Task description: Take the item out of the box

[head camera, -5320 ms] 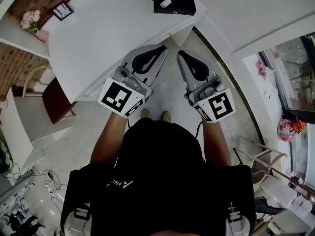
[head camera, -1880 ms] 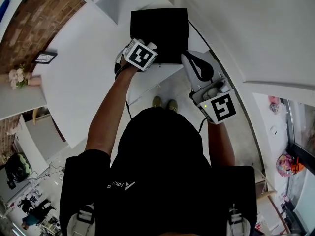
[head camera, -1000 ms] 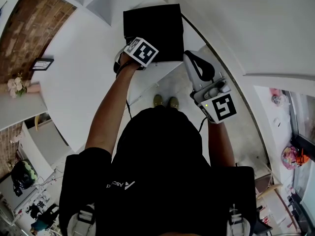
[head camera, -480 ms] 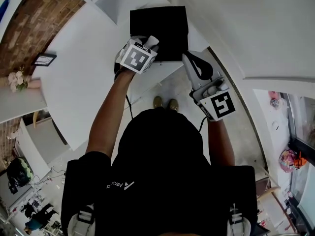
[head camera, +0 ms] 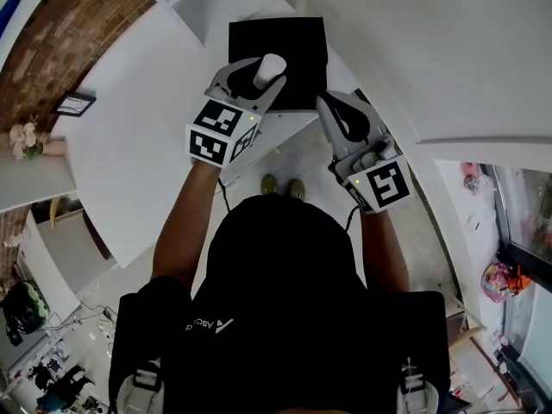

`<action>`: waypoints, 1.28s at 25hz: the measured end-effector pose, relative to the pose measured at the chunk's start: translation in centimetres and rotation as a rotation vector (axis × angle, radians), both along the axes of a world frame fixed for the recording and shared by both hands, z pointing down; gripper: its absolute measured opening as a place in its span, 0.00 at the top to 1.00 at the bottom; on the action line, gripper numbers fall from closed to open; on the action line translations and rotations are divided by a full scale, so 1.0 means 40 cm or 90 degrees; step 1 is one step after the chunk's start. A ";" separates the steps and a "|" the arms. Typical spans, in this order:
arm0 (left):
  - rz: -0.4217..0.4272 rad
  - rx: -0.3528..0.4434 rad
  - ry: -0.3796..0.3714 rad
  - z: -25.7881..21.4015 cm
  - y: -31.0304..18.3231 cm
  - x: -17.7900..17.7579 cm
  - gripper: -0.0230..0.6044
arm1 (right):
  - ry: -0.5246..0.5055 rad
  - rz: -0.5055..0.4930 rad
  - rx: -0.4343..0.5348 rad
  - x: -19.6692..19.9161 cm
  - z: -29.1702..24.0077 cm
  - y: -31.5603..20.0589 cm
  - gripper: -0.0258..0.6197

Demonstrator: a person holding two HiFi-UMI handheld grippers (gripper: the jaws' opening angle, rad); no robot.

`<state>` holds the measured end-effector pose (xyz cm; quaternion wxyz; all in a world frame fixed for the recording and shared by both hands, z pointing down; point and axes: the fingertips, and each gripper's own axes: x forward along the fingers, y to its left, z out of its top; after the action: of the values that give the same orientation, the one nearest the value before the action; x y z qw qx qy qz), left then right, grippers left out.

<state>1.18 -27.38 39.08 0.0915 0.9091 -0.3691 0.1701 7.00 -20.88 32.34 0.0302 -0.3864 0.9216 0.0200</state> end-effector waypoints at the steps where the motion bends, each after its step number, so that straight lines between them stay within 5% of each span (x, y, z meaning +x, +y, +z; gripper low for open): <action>1: 0.004 0.019 0.020 -0.026 0.011 0.004 0.68 | 0.003 0.001 0.002 0.000 -0.003 0.003 0.96; 8: 0.024 0.121 0.142 -0.150 0.094 0.023 0.68 | 0.006 0.004 -0.001 -0.014 -0.025 0.022 0.96; 15: 0.017 0.189 0.208 -0.210 0.145 -0.004 0.68 | 0.006 -0.002 0.011 -0.040 -0.041 0.046 0.96; 32: 0.028 0.222 0.242 -0.244 0.176 -0.028 0.68 | 0.008 0.001 0.020 -0.074 -0.050 0.071 0.96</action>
<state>0.06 -20.35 29.32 -0.0025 0.9346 -0.3491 -0.0680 4.06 -18.06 30.36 0.0302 -0.3866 0.9210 0.0368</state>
